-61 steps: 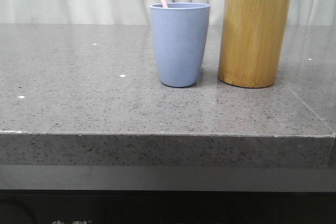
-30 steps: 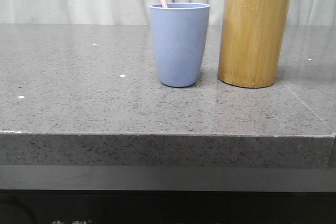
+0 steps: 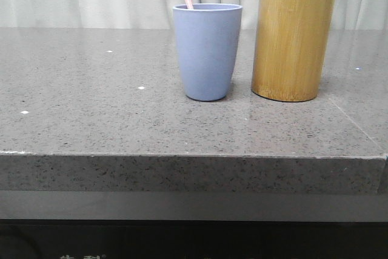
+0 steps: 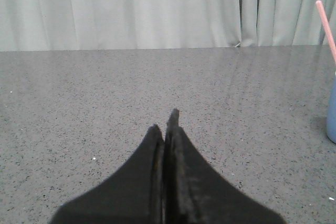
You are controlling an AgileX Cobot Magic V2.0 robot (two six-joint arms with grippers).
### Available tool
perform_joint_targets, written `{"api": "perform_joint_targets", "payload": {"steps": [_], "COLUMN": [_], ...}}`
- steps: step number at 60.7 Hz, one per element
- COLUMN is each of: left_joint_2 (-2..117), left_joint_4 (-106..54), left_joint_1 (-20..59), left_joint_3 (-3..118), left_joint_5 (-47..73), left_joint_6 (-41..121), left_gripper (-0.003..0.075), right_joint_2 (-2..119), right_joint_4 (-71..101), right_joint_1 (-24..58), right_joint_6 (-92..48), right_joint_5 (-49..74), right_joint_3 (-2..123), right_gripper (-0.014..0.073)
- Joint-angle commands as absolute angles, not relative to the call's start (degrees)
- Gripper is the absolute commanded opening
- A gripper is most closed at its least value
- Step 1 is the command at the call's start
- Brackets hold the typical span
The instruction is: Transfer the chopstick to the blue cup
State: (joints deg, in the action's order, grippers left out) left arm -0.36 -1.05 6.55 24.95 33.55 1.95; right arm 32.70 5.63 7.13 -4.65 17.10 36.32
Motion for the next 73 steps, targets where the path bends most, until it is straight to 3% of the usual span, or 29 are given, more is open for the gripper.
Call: {"api": "perform_joint_targets", "payload": {"steps": [1, 22, 73], "left_joint_2": [-0.37, -0.37, -0.37], "left_joint_4": [-1.52, -1.52, -1.52], "left_joint_1": [6.42, 6.42, 6.42], "left_joint_3": [26.24, 26.24, 26.24], "left_joint_5": [28.76, 28.76, 28.76], "left_joint_6": [1.41, 1.41, 1.41], "left_gripper": [-0.0019, -0.0019, -0.0019], "right_joint_2": [26.69, 8.74, 8.47], "right_joint_4": [6.63, 8.95, 8.99], "right_joint_1": [6.77, 6.77, 6.77], "right_joint_6": [-4.77, -4.77, -4.77], "right_joint_5": [10.88, 8.64, 4.98], "right_joint_3": [30.92, 20.09, 20.09], "right_gripper": [-0.0111, -0.0111, -0.0111]}}
